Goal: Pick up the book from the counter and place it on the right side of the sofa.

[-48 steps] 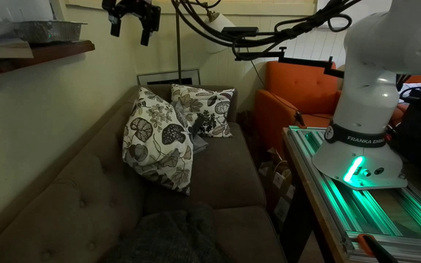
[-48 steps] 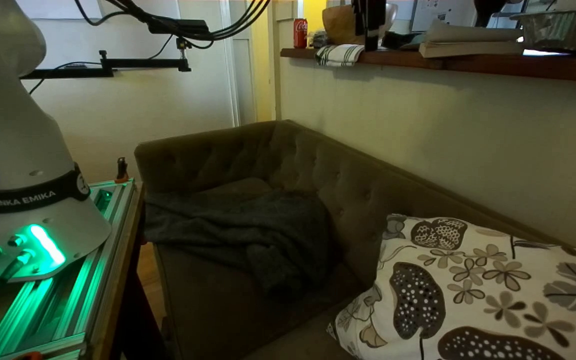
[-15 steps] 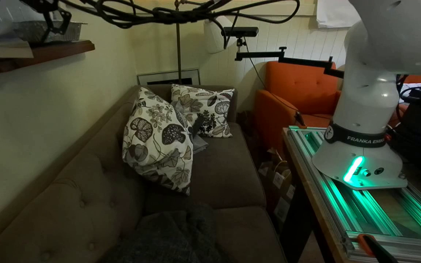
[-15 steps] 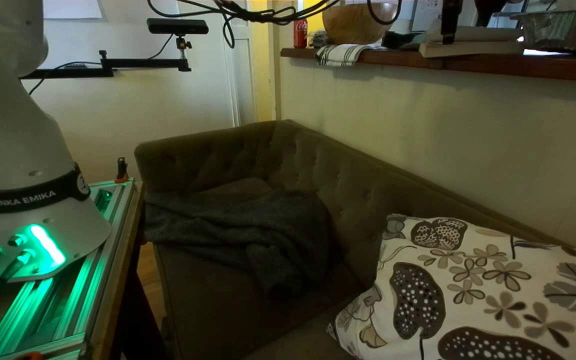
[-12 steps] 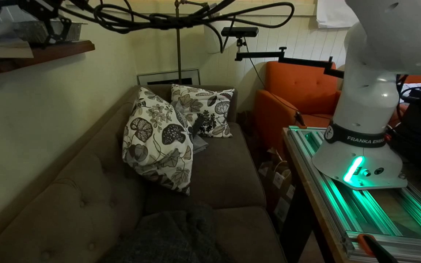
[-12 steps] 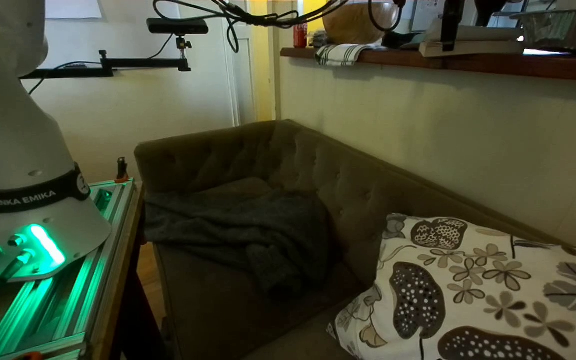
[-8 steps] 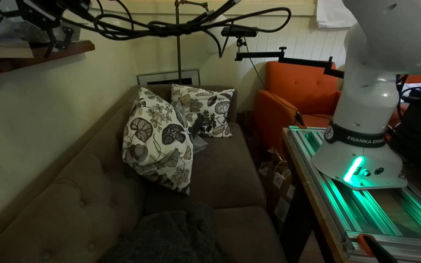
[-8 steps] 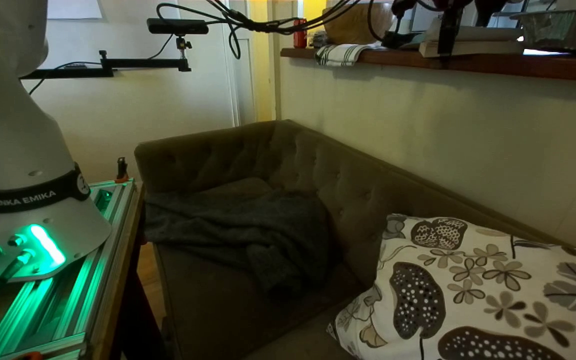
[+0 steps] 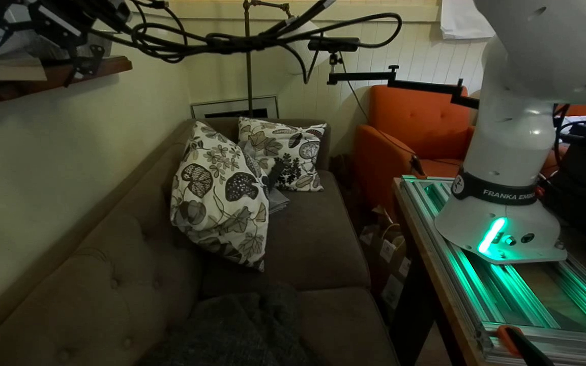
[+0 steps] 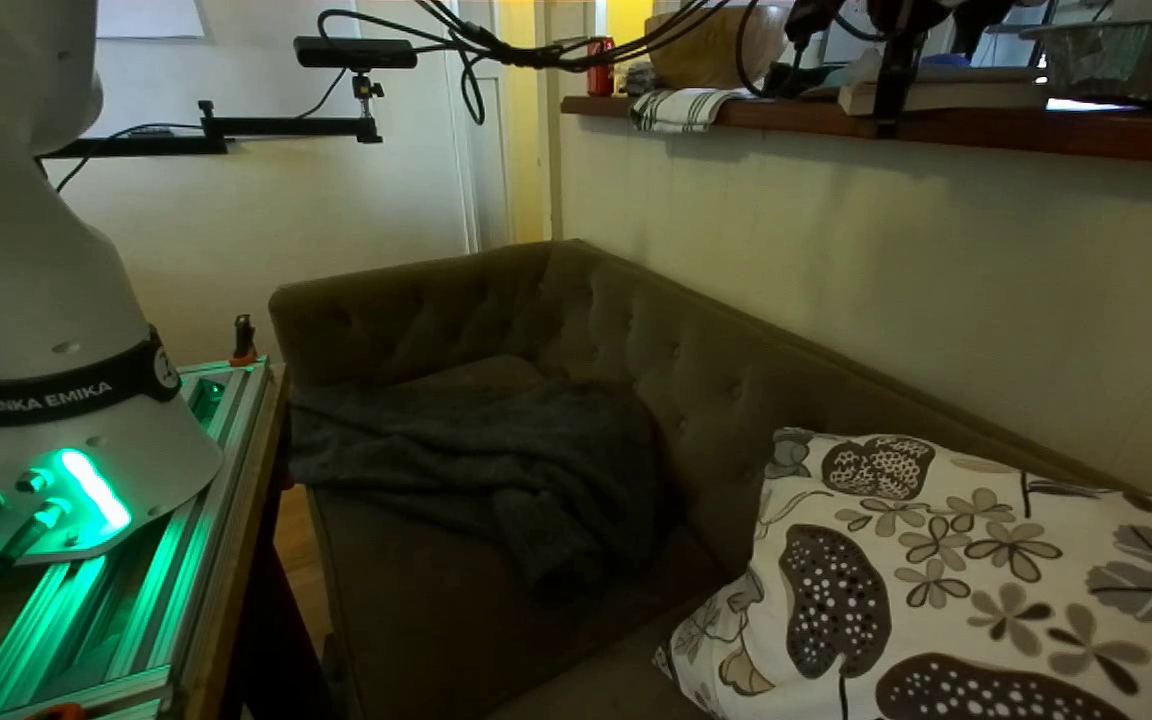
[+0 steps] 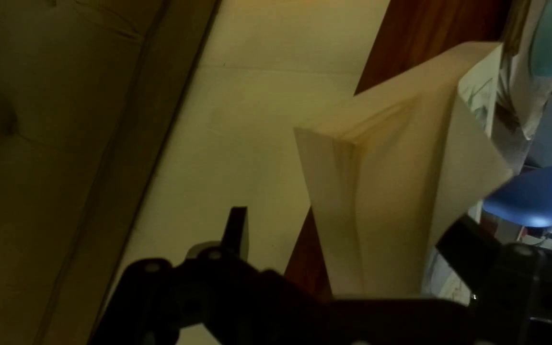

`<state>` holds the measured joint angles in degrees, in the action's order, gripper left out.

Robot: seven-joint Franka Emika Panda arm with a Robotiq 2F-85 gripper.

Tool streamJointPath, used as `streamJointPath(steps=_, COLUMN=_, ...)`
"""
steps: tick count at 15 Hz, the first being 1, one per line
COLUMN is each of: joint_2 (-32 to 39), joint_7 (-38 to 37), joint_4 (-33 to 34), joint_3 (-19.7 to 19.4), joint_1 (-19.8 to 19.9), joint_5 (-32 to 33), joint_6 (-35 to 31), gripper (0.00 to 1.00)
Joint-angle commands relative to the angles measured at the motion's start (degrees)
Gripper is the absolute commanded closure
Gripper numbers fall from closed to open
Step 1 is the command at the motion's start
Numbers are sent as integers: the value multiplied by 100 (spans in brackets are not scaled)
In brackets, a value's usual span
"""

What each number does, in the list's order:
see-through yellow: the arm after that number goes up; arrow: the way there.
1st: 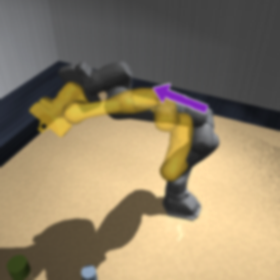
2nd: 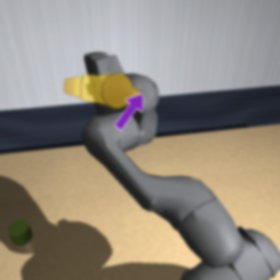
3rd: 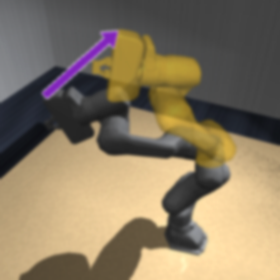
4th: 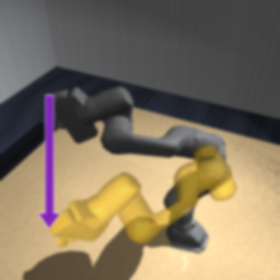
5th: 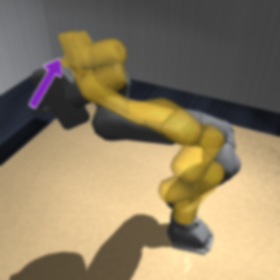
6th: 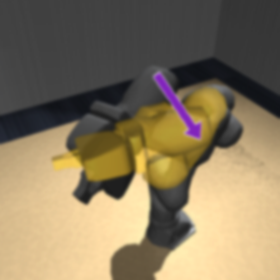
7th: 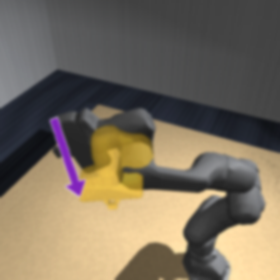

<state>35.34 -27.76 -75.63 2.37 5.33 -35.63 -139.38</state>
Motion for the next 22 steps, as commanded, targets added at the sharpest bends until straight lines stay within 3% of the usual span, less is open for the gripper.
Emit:
streamJointPath(steps=1, joint_2=-258, joint_7=296, joint_4=-127, joint_3=183, joint_1=204, joint_5=-281, joint_6=312, gripper=0)
streamJointPath(steps=8, joint_2=84, joint_7=1665, joint_4=-12, joint_3=684, joint_1=508, joint_5=-1651, joint_6=344, gripper=0)
streamJointPath(steps=17, joint_2=301, joint_7=2372, joint_4=-65, joint_3=522, joint_1=470, joint_5=-2331, joint_6=448, gripper=0)
streamJointPath(steps=18, joint_2=285, joint_7=2393, joint_4=-67, joint_3=521, joint_1=485, joint_5=-2371, joint_6=472, gripper=18)
streamJointPath(steps=22, joint_2=147, joint_7=2509, joint_4=-113, joint_3=491, joint_1=494, joint_5=-2586, joint_6=521, gripper=49)
